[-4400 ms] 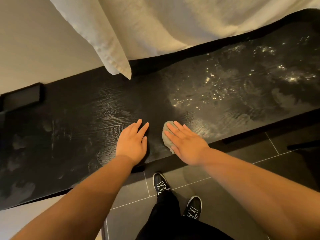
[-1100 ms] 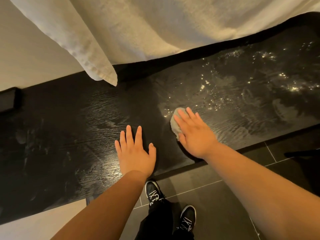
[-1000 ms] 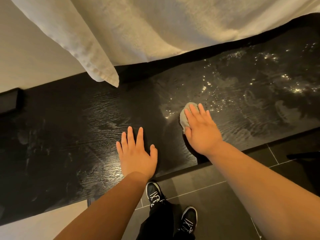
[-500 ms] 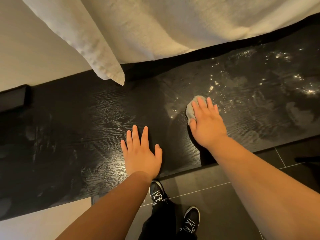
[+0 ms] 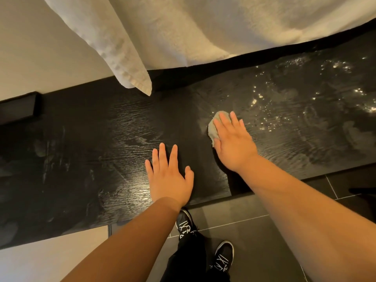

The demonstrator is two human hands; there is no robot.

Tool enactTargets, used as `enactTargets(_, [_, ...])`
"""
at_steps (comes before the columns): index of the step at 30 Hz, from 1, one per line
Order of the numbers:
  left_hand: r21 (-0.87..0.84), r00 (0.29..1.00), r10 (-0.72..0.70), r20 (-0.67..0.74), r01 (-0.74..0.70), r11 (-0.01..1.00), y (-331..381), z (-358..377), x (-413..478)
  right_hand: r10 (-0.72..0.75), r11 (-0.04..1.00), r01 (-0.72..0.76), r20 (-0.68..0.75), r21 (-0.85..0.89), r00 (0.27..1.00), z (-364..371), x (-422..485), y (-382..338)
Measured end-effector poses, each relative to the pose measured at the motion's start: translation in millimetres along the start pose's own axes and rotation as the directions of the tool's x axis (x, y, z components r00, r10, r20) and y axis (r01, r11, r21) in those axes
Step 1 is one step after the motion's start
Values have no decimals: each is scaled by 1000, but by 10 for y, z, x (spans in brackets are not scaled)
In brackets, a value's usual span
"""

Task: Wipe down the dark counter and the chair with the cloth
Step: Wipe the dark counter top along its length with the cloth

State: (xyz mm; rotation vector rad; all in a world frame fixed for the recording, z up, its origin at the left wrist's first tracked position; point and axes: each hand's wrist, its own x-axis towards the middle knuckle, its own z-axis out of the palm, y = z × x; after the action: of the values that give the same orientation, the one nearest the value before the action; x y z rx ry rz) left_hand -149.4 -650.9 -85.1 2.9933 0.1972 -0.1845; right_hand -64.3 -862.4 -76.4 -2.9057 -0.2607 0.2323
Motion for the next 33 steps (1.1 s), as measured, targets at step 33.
enactTargets(33, [-22,1000,1,21,-1,1000,-12,-35,15,99,995,-99,-4,15,995,-45,181,64])
